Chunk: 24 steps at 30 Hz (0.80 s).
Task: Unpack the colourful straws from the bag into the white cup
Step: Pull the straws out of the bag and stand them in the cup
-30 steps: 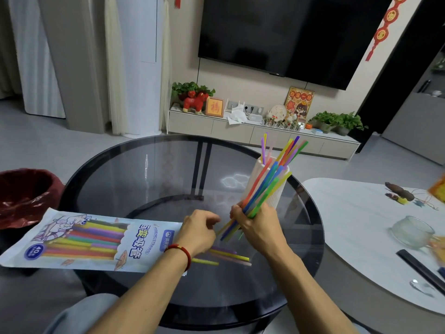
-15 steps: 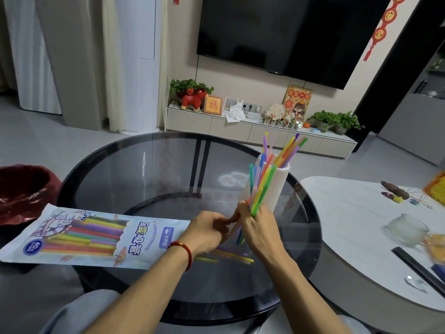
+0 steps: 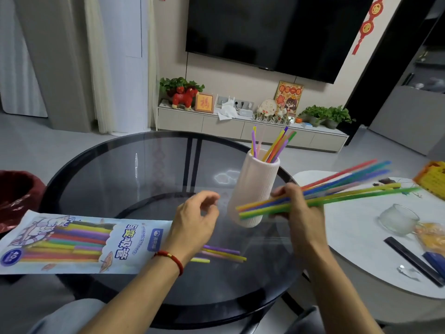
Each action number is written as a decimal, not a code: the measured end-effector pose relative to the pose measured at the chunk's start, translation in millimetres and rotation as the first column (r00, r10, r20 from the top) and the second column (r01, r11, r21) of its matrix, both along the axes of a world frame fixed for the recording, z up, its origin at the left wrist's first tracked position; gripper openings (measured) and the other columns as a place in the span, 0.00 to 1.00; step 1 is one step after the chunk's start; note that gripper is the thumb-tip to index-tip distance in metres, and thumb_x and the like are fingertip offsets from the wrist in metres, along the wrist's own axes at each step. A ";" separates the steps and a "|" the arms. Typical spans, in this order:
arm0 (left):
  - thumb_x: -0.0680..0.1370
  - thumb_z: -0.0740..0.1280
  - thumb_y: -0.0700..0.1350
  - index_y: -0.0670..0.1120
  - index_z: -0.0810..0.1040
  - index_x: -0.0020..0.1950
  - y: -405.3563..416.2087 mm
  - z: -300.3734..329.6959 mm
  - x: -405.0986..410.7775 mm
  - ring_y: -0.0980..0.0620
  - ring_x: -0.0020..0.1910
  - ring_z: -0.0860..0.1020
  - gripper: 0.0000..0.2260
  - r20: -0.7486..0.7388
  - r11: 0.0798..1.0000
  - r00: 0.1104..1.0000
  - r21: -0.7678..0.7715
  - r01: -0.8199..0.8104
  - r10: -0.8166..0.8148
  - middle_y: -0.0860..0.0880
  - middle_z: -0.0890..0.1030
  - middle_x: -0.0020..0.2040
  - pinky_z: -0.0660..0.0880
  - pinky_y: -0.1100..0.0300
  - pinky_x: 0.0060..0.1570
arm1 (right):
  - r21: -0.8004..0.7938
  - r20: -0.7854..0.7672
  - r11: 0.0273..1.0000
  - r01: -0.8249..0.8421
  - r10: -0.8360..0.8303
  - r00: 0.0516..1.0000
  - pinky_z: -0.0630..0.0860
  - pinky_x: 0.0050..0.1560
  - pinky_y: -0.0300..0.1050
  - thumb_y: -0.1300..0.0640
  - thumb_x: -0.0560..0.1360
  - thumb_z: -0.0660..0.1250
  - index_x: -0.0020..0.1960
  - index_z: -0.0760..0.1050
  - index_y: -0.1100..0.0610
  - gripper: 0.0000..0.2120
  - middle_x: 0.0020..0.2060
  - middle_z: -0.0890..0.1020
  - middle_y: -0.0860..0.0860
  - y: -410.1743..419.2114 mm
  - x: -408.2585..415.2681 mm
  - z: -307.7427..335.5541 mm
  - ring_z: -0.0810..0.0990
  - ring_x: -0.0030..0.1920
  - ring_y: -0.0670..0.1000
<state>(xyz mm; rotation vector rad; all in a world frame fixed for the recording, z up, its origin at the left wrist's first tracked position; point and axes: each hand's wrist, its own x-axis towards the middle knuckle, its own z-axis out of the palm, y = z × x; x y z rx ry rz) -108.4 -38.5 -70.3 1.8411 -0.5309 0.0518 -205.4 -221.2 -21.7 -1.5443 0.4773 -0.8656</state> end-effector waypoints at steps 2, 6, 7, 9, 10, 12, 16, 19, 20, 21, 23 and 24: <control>0.78 0.68 0.40 0.51 0.77 0.64 -13.2 18.6 -0.7 0.55 0.57 0.79 0.15 0.003 0.998 0.999 -0.041 0.049 -0.049 0.51 0.81 0.60 0.78 0.55 0.59 | 0.062 0.139 0.998 -0.015 0.006 0.990 0.84 0.34 0.42 0.50 0.75 0.69 0.34 0.86 0.52 0.14 0.37 0.87 0.51 -8.6 -2.7 23.1 0.88 0.39 0.51; 0.72 0.75 0.47 0.47 0.52 0.81 -56.5 60.9 13.8 0.46 0.76 0.63 0.45 0.047 0.968 0.986 0.204 0.146 -0.158 0.46 0.63 0.78 0.64 0.45 0.75 | 0.021 0.243 1.000 0.011 -0.015 0.970 0.84 0.36 0.42 0.59 0.81 0.66 0.34 0.84 0.53 0.18 0.33 0.86 0.48 -24.9 11.9 69.9 0.89 0.39 0.50; 0.70 0.77 0.52 0.47 0.47 0.82 -67.9 70.7 17.9 0.45 0.78 0.60 0.50 0.044 0.961 0.984 0.227 0.159 -0.173 0.45 0.59 0.80 0.61 0.45 0.75 | -0.012 0.255 1.000 0.022 -0.018 0.967 0.83 0.34 0.41 0.59 0.81 0.66 0.35 0.83 0.54 0.16 0.32 0.86 0.47 -28.1 16.8 78.2 0.89 0.38 0.49; 0.67 0.78 0.60 0.49 0.48 0.81 -88.5 84.3 26.0 0.43 0.75 0.65 0.54 0.028 0.962 0.983 0.216 0.169 -0.180 0.46 0.64 0.78 0.66 0.44 0.73 | -0.077 0.266 0.996 0.039 -0.018 0.964 0.82 0.30 0.40 0.61 0.80 0.65 0.37 0.81 0.57 0.13 0.29 0.85 0.46 -31.9 27.0 90.9 0.89 0.35 0.48; 0.66 0.77 0.63 0.50 0.52 0.80 -96.5 88.3 29.1 0.43 0.71 0.71 0.52 0.024 0.965 0.987 0.214 0.150 -0.158 0.46 0.69 0.75 0.72 0.44 0.68 | -0.116 0.248 0.992 0.059 -0.028 0.968 0.82 0.29 0.40 0.61 0.80 0.65 0.37 0.80 0.57 0.13 0.29 0.85 0.46 -33.3 33.1 95.2 0.89 0.34 0.49; 0.65 0.75 0.65 0.50 0.59 0.76 -106.5 89.9 33.3 0.44 0.60 0.78 0.46 0.017 0.967 0.997 0.244 0.071 -0.078 0.47 0.77 0.65 0.79 0.46 0.58 | -0.197 0.164 0.977 0.086 -0.054 0.985 0.85 0.29 0.46 0.59 0.79 0.65 0.35 0.81 0.55 0.15 0.29 0.86 0.48 -33.9 46.4 100.6 0.89 0.34 0.50; 0.65 0.72 0.65 0.52 0.72 0.57 -110.7 83.8 34.0 0.53 0.42 0.79 0.28 0.066 0.974 0.996 0.219 -0.065 0.052 0.53 0.80 0.47 0.75 0.60 0.32 | -0.371 -0.008 0.923 0.102 -0.114 0.994 0.87 0.44 0.63 0.58 0.78 0.64 0.35 0.82 0.56 0.14 0.37 0.87 0.58 -34.8 64.8 104.6 0.89 0.40 0.60; 0.63 0.73 0.66 0.54 0.71 0.54 -100.1 80.9 33.3 0.59 0.39 0.76 0.27 0.056 0.983 0.998 0.181 -0.036 0.026 0.57 0.76 0.43 0.69 0.63 0.28 | -0.374 -0.015 0.924 0.077 -0.089 0.996 0.87 0.36 0.59 0.56 0.77 0.64 0.36 0.82 0.56 0.14 0.36 0.87 0.58 -37.3 66.9 108.3 0.89 0.35 0.56; 0.63 0.74 0.65 0.54 0.71 0.54 -95.7 81.0 34.0 0.59 0.39 0.76 0.27 0.052 0.983 0.998 0.181 -0.028 0.019 0.58 0.76 0.43 0.70 0.63 0.28 | -0.398 -0.055 0.916 0.047 -0.075 0.996 0.87 0.34 0.57 0.56 0.77 0.64 0.36 0.83 0.57 0.14 0.35 0.87 0.58 -36.4 68.7 108.5 0.88 0.33 0.54; 0.62 0.74 0.64 0.54 0.71 0.53 -92.3 82.3 34.8 0.58 0.38 0.77 0.26 0.051 0.983 0.998 0.180 -0.031 0.022 0.57 0.76 0.43 0.71 0.63 0.28 | -0.430 -0.114 0.903 0.006 -0.061 0.992 0.87 0.34 0.56 0.55 0.76 0.64 0.36 0.83 0.58 0.14 0.34 0.87 0.57 -34.6 71.3 107.6 0.88 0.31 0.53; 0.62 0.74 0.63 0.55 0.71 0.51 -87.4 86.4 35.6 0.55 0.38 0.79 0.25 0.064 0.979 0.997 0.197 -0.049 0.037 0.55 0.79 0.43 0.75 0.60 0.29 | -0.480 -0.221 0.875 -0.071 -0.042 0.974 0.85 0.35 0.55 0.55 0.76 0.64 0.39 0.85 0.60 0.14 0.34 0.86 0.58 -27.5 76.6 105.0 0.86 0.31 0.54; 0.61 0.74 0.63 0.55 0.71 0.51 -85.6 88.5 36.6 0.54 0.39 0.80 0.25 0.084 0.975 0.996 0.216 -0.053 0.035 0.54 0.79 0.43 0.77 0.59 0.31 | -0.500 -0.260 0.859 -0.105 -0.033 0.965 0.85 0.38 0.57 0.55 0.76 0.65 0.41 0.85 0.61 0.14 0.37 0.87 0.60 -23.4 80.5 105.1 0.86 0.35 0.56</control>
